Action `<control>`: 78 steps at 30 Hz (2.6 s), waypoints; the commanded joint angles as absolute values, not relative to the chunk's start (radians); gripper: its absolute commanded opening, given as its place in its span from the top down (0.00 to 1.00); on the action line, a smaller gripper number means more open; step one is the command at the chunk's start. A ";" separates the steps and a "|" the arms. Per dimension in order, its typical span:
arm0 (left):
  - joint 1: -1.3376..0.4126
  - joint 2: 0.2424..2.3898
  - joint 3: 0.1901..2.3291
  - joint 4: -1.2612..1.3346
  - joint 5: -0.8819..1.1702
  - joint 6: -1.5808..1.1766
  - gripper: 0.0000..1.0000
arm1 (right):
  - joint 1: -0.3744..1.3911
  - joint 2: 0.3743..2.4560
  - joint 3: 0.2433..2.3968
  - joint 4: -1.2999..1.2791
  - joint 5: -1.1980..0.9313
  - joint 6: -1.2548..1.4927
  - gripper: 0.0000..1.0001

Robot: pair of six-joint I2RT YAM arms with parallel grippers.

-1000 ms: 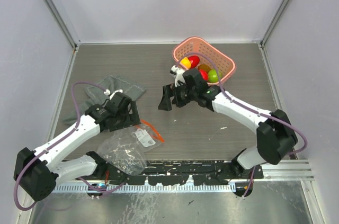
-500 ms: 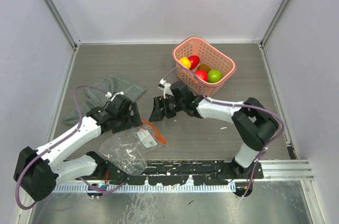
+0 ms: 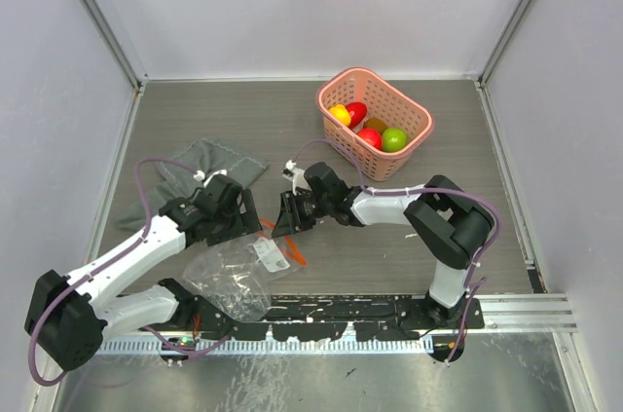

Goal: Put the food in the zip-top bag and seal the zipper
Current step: Pick up the zipper food storage bag at the center of the board, then open the zipper of the food storage bag at the center of the board.

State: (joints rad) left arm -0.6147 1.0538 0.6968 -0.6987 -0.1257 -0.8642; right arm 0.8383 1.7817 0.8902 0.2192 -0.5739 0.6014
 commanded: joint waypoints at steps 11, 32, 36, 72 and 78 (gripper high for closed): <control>-0.609 0.926 0.736 -0.688 -0.163 -0.891 0.11 | 0.838 1.657 0.979 0.129 -0.543 0.508 0.99; -0.609 0.827 0.694 -0.427 -0.136 -0.897 0.16 | 0.758 1.516 1.415 -0.346 -0.198 0.135 0.99; -0.598 0.893 0.769 -0.410 -0.116 -0.877 0.14 | 0.759 1.515 1.519 -0.436 -0.026 0.052 0.99; -0.408 0.900 0.827 -0.276 0.106 -1.107 0.18 | 1.022 1.557 1.386 -0.375 0.264 0.008 0.98; -0.408 0.935 0.824 -0.252 0.103 -1.131 0.27 | 1.043 1.569 1.391 -0.354 0.252 0.020 0.97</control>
State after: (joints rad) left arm -0.4145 0.9203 0.8207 -0.3363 0.1055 -1.1038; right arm 1.0306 1.5715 1.3743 -0.4252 0.2596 -0.0010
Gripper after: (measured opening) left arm 0.757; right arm 0.038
